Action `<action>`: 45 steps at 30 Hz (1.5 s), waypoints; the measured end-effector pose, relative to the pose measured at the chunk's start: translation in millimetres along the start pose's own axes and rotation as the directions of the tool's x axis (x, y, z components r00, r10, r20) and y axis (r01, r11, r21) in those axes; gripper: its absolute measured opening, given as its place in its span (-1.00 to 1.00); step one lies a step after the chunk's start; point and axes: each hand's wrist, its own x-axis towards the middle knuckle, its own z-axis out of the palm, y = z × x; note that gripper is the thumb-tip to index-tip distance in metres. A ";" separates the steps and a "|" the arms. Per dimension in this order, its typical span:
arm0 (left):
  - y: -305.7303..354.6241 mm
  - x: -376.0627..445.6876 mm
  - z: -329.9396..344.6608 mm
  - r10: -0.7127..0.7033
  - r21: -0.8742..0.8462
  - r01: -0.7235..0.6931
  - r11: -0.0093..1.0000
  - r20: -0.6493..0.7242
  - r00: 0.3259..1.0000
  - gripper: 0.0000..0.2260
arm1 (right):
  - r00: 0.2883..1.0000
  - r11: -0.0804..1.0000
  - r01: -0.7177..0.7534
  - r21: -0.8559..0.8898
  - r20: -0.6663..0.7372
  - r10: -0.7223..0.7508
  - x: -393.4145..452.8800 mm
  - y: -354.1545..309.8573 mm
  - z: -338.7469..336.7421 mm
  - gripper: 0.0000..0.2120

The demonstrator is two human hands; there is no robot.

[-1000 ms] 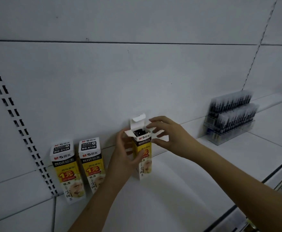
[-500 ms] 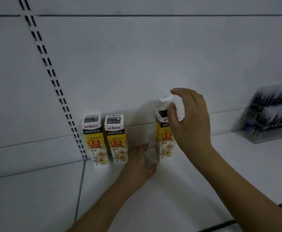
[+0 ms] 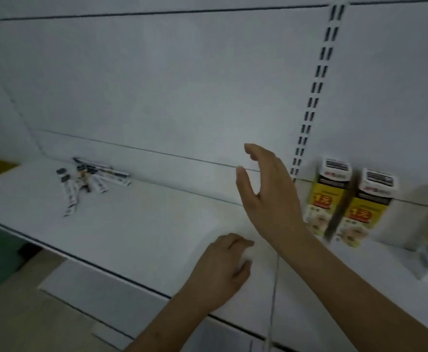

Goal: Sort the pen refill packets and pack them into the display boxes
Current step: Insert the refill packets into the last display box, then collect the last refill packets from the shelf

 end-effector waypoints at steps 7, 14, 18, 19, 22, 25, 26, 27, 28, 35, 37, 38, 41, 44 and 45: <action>-149.1 -56.0 -118.5 -0.234 0.129 0.260 0.957 -0.187 0.954 -0.61 | 0.995 0.990 -0.034 0.134 0.096 0.021 37.9 -78.0 144.0 -0.62; -266.5 -92.0 -215.4 -0.380 0.187 0.483 0.855 -0.408 0.830 -0.72 | 0.936 0.993 -0.099 0.059 0.345 0.073 59.8 -124.1 294.5 -0.56; -304.0 -93.2 -243.5 -0.523 0.190 0.626 0.756 -0.398 0.753 -0.56 | 0.856 0.997 -0.076 -0.017 0.511 0.074 69.9 -124.9 352.3 -0.56; -313.2 -91.2 -247.0 -0.558 0.211 0.648 0.732 -0.361 0.747 -0.50 | 0.839 0.998 -0.064 -0.027 0.539 0.068 73.5 -124.7 364.5 -0.56; -335.8 -85.3 -254.9 -0.565 0.309 0.643 0.701 -0.310 0.765 -0.47 | 0.812 0.996 -0.069 -0.057 0.576 0.089 87.3 -124.2 399.2 -0.57; -355.9 -81.4 -263.3 -0.530 0.267 0.614 0.743 -0.324 0.783 -0.58 | 0.812 0.992 -0.058 -0.108 0.574 0.110 102.3 -124.9 429.0 -0.60; -362.1 -81.0 -265.7 -0.523 0.247 0.604 0.758 -0.324 0.789 -0.60 | 0.808 0.990 -0.051 -0.130 0.577 0.118 106.3 -126.1 438.4 -0.59; -367.3 -81.0 -267.9 -0.515 0.231 0.594 0.771 -0.322 0.794 -0.61 | 0.807 0.988 -0.044 -0.147 0.578 0.122 110.2 -128.3 447.2 -0.57; -371.4 -81.3 -270.1 -0.507 0.215 0.583 0.784 -0.321 0.800 -0.62 | 0.807 0.986 -0.034 -0.163 0.577 0.123 113.3 -130.4 456.0 -0.55; -392.6 -84.5 -287.4 -0.483 0.160 0.574 0.803 -0.389 0.784 -0.77 | 0.817 0.966 0.082 -0.247 0.571 0.077 130.2 -137.3 498.4 -0.55; -394.7 -84.3 -292.8 -0.511 0.119 0.595 0.795 -0.395 0.763 -0.81 | 0.799 0.964 0.080 -0.253 0.595 0.090 134.2 -139.4 502.6 -0.67; -396.7 -83.7 -295.8 -0.531 0.091 0.609 0.788 -0.400 0.747 -0.84 | 0.791 0.965 0.067 -0.253 0.603 0.103 136.1 -139.7 504.3 -0.74; -407.5 -78.8 -306.5 -0.625 0.023 0.690 0.724 -0.402 0.669 -0.92 | 0.777 0.956 0.071 -0.286 0.617 0.127 140.1 -141.4 506.2 -0.76; -419.5 -69.3 -317.6 -0.691 0.005 0.728 0.686 -0.311 0.653 -0.90 | 0.743 0.965 0.054 -0.257 0.656 0.134 142.7 -145.7 509.3 -0.73; -420.9 -65.0 -322.2 -0.704 0.001 0.729 0.684 -0.263 0.660 -0.88 | 0.735 0.975 0.020 -0.223 0.664 0.137 143.3 -148.3 509.8 -0.74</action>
